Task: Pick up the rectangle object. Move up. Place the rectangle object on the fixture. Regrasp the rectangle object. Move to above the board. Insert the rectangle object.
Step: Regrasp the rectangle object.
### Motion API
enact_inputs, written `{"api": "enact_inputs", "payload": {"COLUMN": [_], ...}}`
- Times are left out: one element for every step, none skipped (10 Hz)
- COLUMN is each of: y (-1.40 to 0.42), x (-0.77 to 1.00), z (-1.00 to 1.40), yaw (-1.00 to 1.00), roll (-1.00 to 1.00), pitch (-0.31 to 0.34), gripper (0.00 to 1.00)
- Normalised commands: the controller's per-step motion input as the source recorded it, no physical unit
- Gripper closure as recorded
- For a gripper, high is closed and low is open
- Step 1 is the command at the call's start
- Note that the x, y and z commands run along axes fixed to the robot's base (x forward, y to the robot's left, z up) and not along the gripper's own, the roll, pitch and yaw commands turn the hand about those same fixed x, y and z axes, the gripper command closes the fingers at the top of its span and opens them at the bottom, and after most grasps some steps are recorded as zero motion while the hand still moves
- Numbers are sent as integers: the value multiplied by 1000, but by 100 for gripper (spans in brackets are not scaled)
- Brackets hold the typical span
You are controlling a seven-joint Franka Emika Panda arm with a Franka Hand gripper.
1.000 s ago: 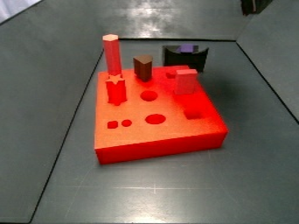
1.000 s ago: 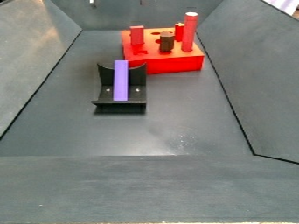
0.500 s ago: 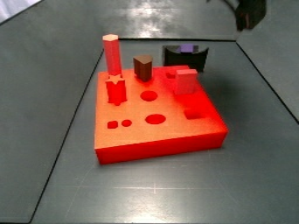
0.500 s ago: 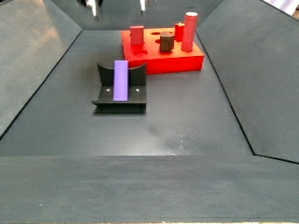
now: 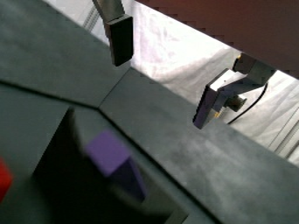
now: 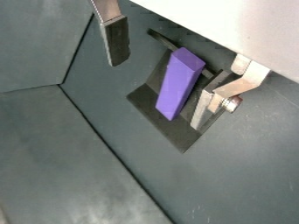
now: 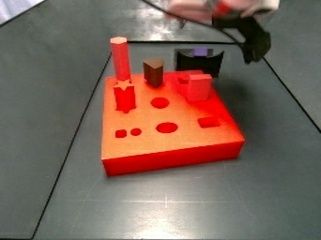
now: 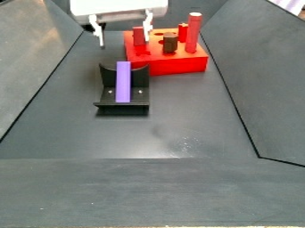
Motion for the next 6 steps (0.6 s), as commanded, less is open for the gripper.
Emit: {"api": "enact_inputs", "payload": {"y": [44, 35, 32, 17, 11, 8], "x": [98, 110, 114, 92, 87, 77], "z": [-1000, -1000, -985, -730, -631, -437], "yaw": [10, -20, -31, -42, -42, -34], "roll": [71, 72, 74, 73, 72, 66], "pitch": [-117, -98, -83, -47, -37, -13], "gripper": [0, 0, 0, 0, 0, 0]}}
